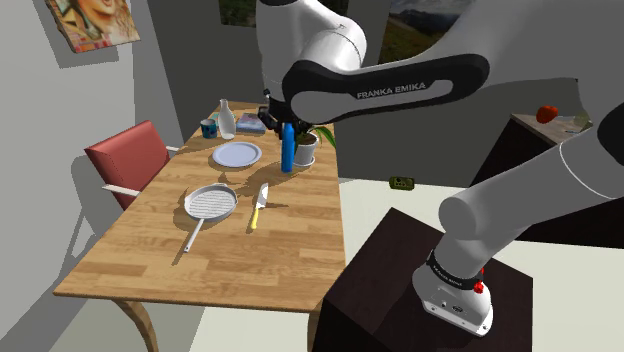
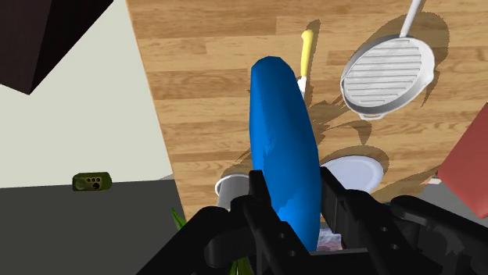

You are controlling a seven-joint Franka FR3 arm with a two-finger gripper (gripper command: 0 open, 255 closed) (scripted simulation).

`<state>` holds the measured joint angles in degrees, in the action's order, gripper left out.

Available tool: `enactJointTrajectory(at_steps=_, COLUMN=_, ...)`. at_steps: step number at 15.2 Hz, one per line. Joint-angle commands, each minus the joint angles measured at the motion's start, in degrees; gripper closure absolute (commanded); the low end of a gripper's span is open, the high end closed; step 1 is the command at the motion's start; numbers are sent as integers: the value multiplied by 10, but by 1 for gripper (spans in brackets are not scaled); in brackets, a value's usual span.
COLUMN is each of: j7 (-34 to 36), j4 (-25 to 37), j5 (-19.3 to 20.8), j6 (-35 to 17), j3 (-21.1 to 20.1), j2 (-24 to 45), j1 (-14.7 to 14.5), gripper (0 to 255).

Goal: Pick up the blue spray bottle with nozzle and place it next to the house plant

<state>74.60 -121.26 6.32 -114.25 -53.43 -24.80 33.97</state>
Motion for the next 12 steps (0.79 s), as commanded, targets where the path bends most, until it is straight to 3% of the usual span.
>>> enactJointTrajectory(at_steps=1, j7=-5, j4=16, j5=0, j6=15, j3=3, j2=1, j1=1, gripper=255)
enactJointTrajectory(at_steps=12, j7=-31, j4=99, j5=1, j6=92, j3=17, j2=4, j1=5, gripper=255)
